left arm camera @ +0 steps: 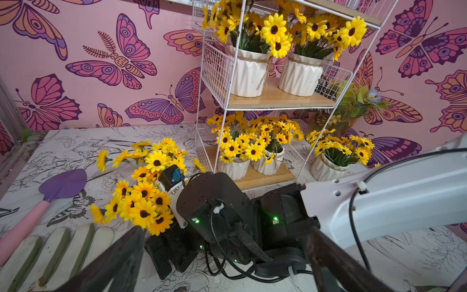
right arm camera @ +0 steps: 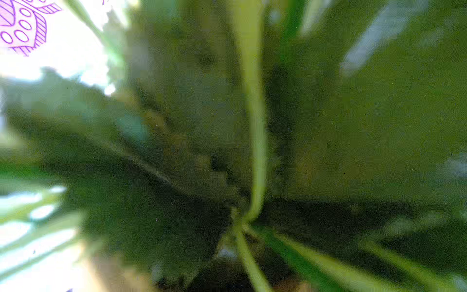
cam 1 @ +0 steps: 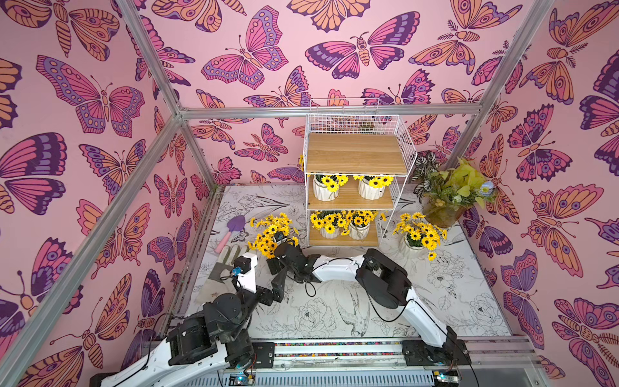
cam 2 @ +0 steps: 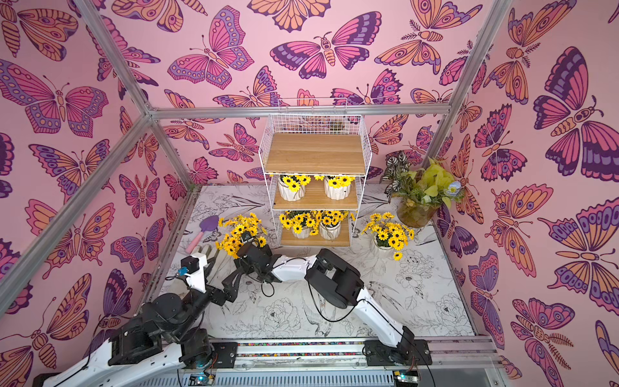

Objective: Take the sunflower pots off the shelves
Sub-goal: Place the sunflower pot at the center of the board.

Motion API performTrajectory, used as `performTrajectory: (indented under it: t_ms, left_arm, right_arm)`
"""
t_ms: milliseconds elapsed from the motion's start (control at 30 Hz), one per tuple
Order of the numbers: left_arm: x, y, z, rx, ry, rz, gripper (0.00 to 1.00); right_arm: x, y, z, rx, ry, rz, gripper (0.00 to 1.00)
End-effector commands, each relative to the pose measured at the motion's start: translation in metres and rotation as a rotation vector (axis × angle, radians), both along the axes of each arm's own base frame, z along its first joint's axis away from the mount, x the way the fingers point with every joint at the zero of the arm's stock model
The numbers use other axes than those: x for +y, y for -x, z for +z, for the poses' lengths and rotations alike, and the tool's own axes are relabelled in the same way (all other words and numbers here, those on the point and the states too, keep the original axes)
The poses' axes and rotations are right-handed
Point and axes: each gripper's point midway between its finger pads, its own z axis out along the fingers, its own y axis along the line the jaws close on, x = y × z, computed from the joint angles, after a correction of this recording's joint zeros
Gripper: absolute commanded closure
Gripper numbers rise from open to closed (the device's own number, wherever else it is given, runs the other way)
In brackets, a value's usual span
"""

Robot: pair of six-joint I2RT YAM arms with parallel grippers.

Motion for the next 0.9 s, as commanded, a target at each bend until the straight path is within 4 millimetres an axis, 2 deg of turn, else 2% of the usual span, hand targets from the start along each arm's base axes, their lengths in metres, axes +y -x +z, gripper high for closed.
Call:
performTrajectory:
  t_ms: [0,367,567,667,767,867]
  left_arm:
    - [0.011,-0.003,0.006,-0.01,0.0,0.06,0.0]
    - [0.014,-0.005,-0.005,0.004,-0.015,0.084,0.0]
    - [0.014,-0.005,-0.007,0.01,-0.011,0.088,0.0]
    - [0.014,-0.005,-0.008,0.009,-0.011,0.09,0.0]
    - [0.015,-0.005,-0.008,0.007,-0.006,0.089,0.0]
    - [0.019,-0.004,-0.006,0.002,0.01,0.097,0.0]
  right_arm:
    - [-0.061,0.047,-0.096,0.232,0.281,0.01,0.01]
    - [-0.09,0.053,-0.091,0.193,0.324,-0.049,0.01]
    - [-0.105,0.035,-0.076,0.109,0.419,-0.141,0.01]
    - [-0.105,0.026,-0.078,0.087,0.454,-0.155,0.01]
    - [-0.097,0.019,-0.078,0.097,0.447,-0.144,0.01]
    - [-0.082,0.01,-0.07,0.074,0.421,-0.129,0.0]
